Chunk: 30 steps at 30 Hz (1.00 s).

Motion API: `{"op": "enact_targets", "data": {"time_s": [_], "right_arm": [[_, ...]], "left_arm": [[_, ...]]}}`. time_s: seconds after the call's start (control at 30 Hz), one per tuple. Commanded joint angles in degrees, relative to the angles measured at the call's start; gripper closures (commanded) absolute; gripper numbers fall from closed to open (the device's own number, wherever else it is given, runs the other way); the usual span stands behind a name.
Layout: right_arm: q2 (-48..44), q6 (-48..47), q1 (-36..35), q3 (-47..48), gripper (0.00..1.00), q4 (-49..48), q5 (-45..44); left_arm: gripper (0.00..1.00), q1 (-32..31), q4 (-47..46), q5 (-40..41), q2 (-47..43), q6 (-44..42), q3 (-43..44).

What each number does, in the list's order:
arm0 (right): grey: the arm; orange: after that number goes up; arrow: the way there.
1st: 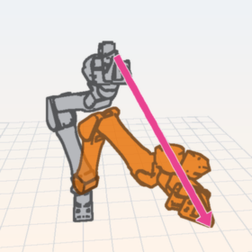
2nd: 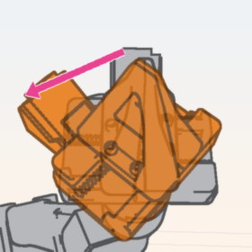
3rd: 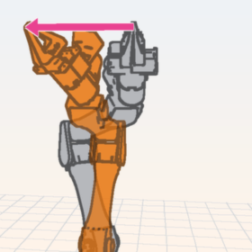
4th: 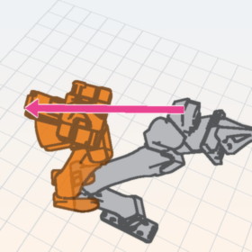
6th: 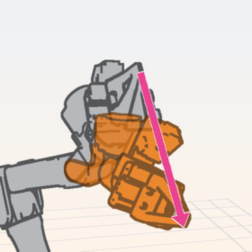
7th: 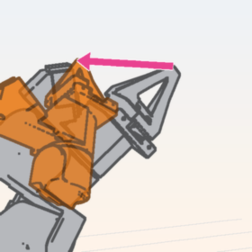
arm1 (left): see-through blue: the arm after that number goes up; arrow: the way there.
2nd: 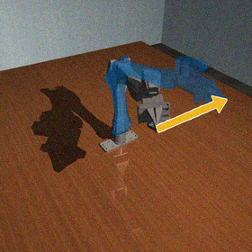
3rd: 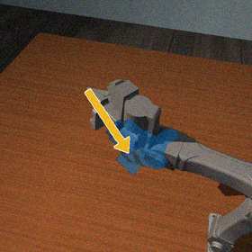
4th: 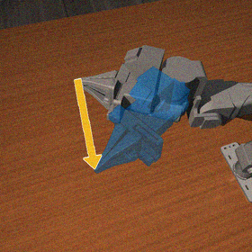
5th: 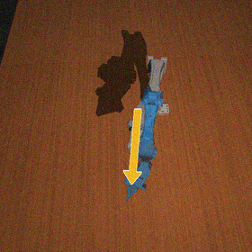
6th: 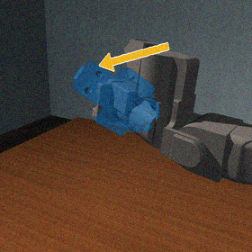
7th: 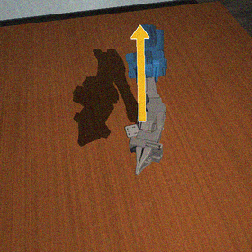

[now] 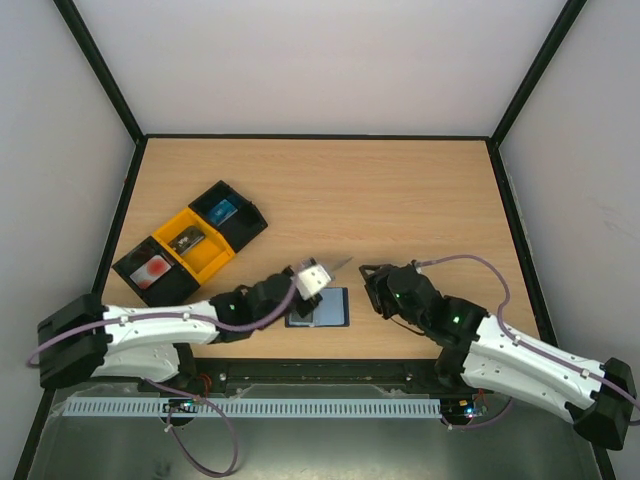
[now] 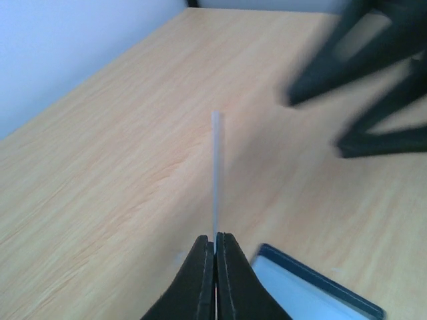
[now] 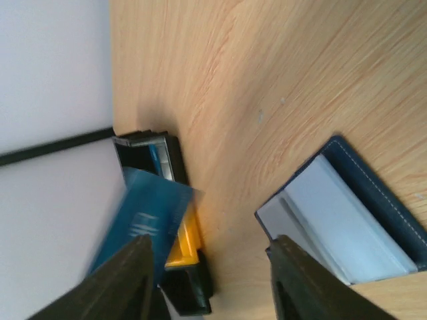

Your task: Take the credit cards out of the card holder

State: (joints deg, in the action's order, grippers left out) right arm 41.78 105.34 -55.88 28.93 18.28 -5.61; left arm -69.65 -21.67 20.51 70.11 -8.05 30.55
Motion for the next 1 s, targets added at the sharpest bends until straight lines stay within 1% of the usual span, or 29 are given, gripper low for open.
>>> {"op": "enact_targets", "data": {"time_s": [0.0, 0.07, 0.1, 0.17, 0.27, 0.37, 0.5, 0.57, 0.67, 0.77, 0.87, 0.97], "right_arm": [[-4.4, -4.3, 0.1, -4.8, 0.44, -4.5, -2.9], [-6.6, -6.0, 0.1, -6.8, 0.33, -6.4, -2.9], [-7.6, -6.9, 0.1, -7.8, 0.25, -7.2, -3.0], [-9.8, -8.5, 0.1, -9.3, 0.14, -8.0, -3.5], [-12.7, -11.6, 0.1, -11.0, 0.01, -8.7, -4.7], [-15.2, -13.7, 0.1, -12.9, 0.02, -8.5, -5.9], [-16.4, -13.5, 0.1, -15.3, 0.02, -8.8, -6.8], [-16.4, -13.6, 0.1, -16.2, 0.02, -10.0, -6.5], [-16.2, -14.8, 0.1, -16.8, 0.02, -12.1, -5.4], [-14.7, -16.1, 0.1, -16.4, 0.02, -12.5, -4.7], [-12.8, -17.3, 0.1, -15.7, 0.02, -13.1, -4.2], [-11.4, -18.6, 0.1, -14.8, 0.02, -13.3, -3.7]], "left_arm": [[0.97, 9.2, 4.1, -7.5, -6.2, 16.3, -1.4], [0.97, 14.9, 5.9, -12.3, -9.5, 21.6, -2.6], [0.97, 17.9, 6.5, -14.5, -11.2, 23.9, -3.3], [0.97, 23.4, 7.5, -18.3, -14.5, 27.8, -5.1], [0.97, 31.7, 9.0, -23.8, -19.6, 31.8, -6.9], [0.97, 39.0, 13.4, -28.1, -23.2, 35.1, -6.4], [0.97, 48.8, 20.5, -32.4, -25.8, 38.9, -4.2], [0.97, 53.5, 23.0, -34.6, -26.0, 40.4, -3.2], [0.97, 59.0, 26.9, -34.7, -24.1, 45.1, -0.9], [0.97, 62.3, 29.3, -33.6, -20.8, 49.8, 1.3], [0.97, 63.6, 30.8, -31.6, -17.1, 51.7, 4.0], [0.97, 63.8, 30.9, -26.6, -15.2, 53.4, 5.8]]}}
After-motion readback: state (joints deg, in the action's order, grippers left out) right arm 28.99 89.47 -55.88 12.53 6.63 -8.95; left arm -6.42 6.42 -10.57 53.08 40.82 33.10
